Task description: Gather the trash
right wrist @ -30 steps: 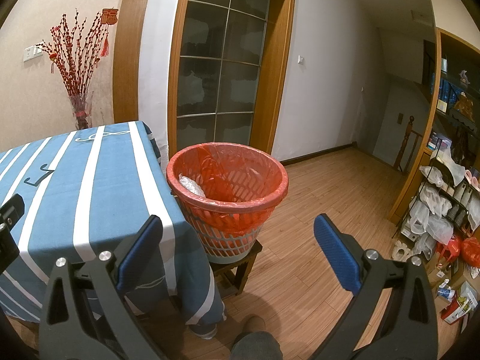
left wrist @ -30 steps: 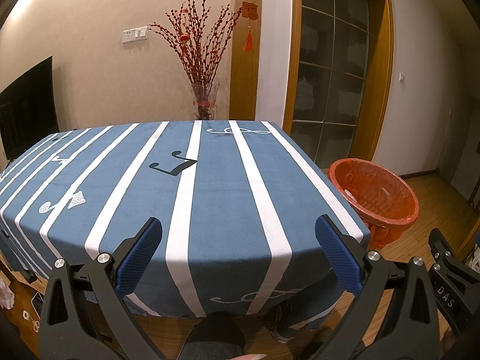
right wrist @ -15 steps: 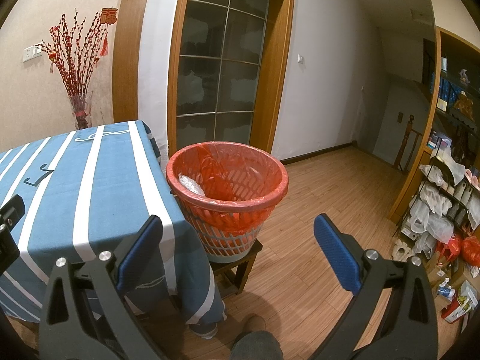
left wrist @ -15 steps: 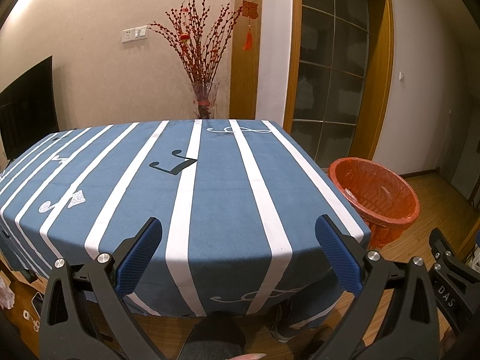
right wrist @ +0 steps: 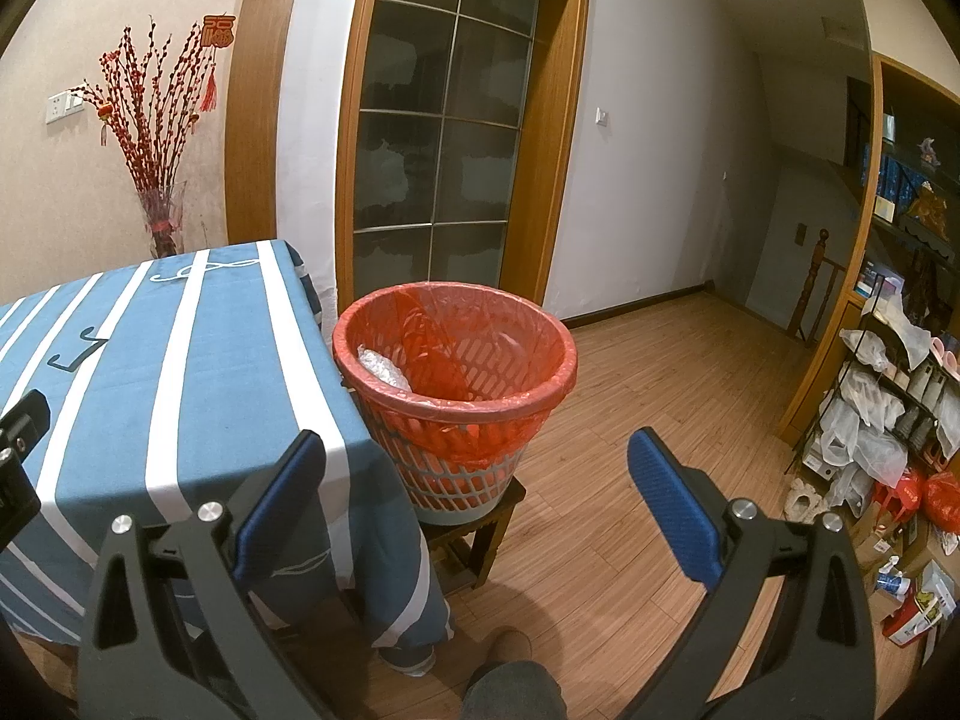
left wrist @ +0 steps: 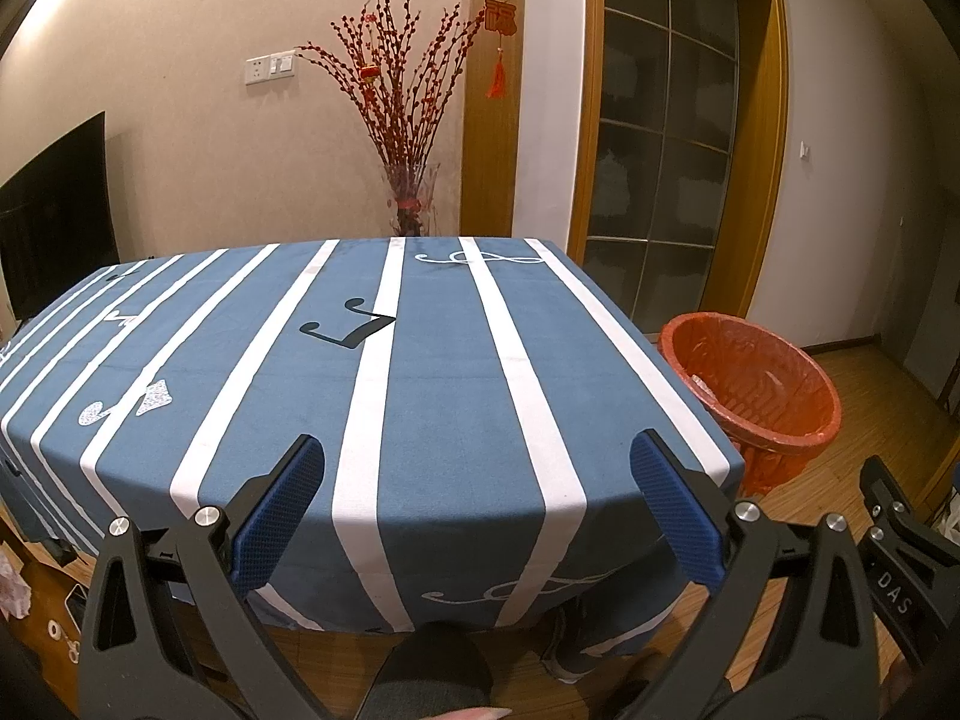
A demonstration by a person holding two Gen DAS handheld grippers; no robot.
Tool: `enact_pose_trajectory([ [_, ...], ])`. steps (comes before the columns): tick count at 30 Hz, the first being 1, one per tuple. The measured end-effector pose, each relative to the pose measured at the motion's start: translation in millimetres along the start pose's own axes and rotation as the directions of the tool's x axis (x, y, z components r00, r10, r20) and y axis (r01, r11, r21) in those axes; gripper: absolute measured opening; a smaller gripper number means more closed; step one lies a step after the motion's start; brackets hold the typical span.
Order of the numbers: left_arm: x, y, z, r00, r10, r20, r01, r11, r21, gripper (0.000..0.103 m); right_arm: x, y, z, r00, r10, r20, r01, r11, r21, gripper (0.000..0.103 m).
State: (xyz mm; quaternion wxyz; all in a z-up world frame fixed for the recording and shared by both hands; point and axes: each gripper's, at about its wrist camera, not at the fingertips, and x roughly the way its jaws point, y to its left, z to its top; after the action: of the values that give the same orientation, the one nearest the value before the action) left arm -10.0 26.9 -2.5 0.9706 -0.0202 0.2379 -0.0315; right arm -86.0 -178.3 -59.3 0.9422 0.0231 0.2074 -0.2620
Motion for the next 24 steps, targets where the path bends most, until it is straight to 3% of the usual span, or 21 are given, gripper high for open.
enact_pose_trajectory([
  [24, 1.9, 4.8, -1.7, 1.0, -0.004, -0.007, 0.004, 1.0, 0.009, 0.1, -0.5, 1.3, 0.8, 1.0, 0.0, -0.001, 0.0, 1.0, -0.001, 0.099],
])
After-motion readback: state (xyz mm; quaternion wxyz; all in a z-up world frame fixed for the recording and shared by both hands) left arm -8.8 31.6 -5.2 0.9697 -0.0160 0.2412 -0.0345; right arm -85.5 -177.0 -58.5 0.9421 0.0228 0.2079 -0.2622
